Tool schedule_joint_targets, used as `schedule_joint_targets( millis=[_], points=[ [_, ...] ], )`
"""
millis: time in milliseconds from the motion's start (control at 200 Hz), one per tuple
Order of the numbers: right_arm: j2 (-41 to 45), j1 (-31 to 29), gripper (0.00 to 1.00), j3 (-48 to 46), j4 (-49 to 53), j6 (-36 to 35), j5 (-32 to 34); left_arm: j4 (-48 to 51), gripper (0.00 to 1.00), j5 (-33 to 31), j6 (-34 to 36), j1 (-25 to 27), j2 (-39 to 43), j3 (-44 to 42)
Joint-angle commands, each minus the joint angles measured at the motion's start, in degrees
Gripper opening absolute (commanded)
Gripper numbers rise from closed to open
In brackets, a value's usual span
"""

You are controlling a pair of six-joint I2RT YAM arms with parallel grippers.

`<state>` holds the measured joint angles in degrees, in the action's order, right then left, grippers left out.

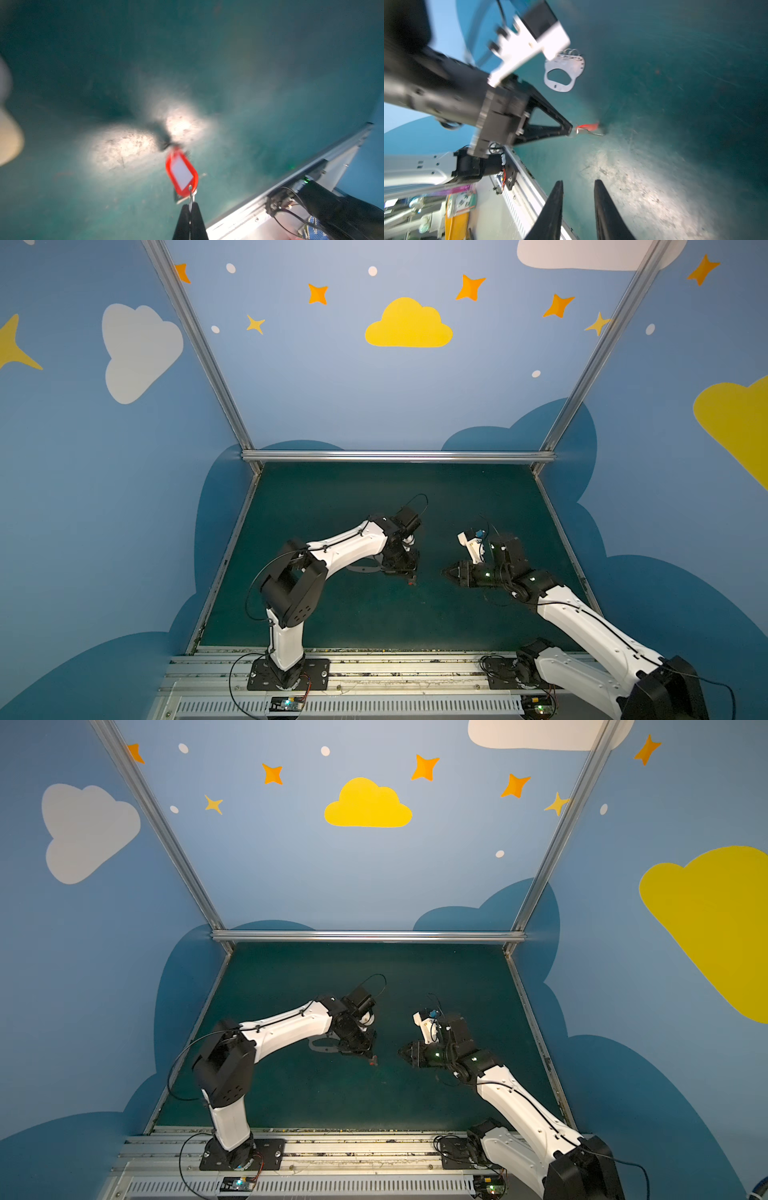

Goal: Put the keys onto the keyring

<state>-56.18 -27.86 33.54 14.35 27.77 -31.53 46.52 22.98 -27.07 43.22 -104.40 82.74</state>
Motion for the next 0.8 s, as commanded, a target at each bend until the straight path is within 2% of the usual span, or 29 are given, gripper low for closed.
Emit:
schedule_joint_targets(
  millis=[0, 120, 270, 426, 586, 726, 796],
  points=[
    [3.07, -0.20, 0.29, 2.50, -5.40, -1.18, -6.03, 8.09, 0.04, -1.16, 7.13, -0.51, 4.95, 6.00],
    [5.12, -0.19, 0.29, 4.39, -8.35, -1.73, -8.61, 12.16, 0.04, 0.07, 12.14, -0.61, 7.95, 12.24],
    [8.75, -0.09, 0.31, 4.20, -14.28, -0.73, -6.45, 10.64, 0.04, 2.60, 15.70, -0.63, 12.94, 14.51],
    [10.17, -0.01, 0.30, 6.20, -19.25, 1.21, -5.99, 0.81, 0.04, 6.52, 17.99, -0.60, 21.62, 9.10],
    [7.62, 0.00, 0.30, 9.74, -23.14, 3.26, -11.40, -9.71, 0.05, 10.54, 17.40, -0.62, 29.18, 2.55],
    [5.15, -0.35, 0.44, 11.79, -25.50, 4.96, -16.49, -9.17, 0.04, 11.89, 17.49, -0.60, 30.10, 2.95],
    [4.45, -0.69, 0.44, 12.41, -25.73, 4.93, -17.78, -9.58, 0.04, 12.57, 17.27, -0.46, 30.22, 2.70]
  ],
)
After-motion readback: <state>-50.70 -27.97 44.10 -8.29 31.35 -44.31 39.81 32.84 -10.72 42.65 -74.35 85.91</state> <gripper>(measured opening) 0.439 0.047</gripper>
